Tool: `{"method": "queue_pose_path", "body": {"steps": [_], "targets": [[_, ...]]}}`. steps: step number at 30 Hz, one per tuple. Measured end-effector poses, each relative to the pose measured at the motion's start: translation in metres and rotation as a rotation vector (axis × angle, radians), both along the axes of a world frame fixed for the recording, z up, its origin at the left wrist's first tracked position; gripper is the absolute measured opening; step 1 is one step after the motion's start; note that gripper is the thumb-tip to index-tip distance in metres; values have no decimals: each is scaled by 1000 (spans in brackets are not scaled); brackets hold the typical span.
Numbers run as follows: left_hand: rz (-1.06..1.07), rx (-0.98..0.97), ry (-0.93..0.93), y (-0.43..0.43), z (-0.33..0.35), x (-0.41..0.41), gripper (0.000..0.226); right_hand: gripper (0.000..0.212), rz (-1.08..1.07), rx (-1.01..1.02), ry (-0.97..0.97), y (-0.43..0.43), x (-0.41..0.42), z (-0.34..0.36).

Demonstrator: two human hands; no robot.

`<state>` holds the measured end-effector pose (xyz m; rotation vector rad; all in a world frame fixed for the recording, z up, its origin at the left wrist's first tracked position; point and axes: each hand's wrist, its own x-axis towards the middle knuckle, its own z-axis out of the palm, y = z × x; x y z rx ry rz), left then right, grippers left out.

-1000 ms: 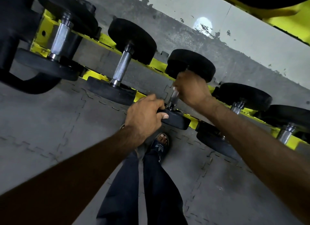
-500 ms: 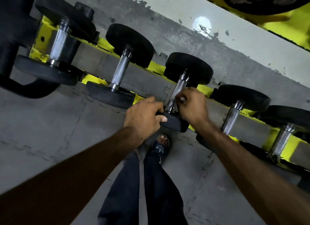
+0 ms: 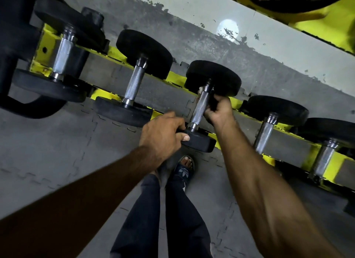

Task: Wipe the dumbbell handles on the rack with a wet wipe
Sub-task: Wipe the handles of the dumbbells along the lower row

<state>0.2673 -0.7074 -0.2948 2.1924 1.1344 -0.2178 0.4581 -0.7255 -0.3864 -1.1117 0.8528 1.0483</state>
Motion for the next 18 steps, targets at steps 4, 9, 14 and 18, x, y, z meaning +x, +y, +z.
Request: {"method": "queue_pose_path", "body": {"steps": [4, 9, 14, 18], "targets": [[-9, 0, 6, 1, 0, 0, 23, 15, 23, -70, -173, -8, -5, 1], [-10, 8, -7, 0, -2, -1, 22, 21, 127, -239, -845, -11, -18, 9], [-10, 12, -14, 0, -2, -1, 21, 22, 851, -359, -1685, -27, -18, 4], [-9, 20, -24, -1, -3, -1, 21, 47, 1195, -322, -1995, -40, -12, 9]]}}
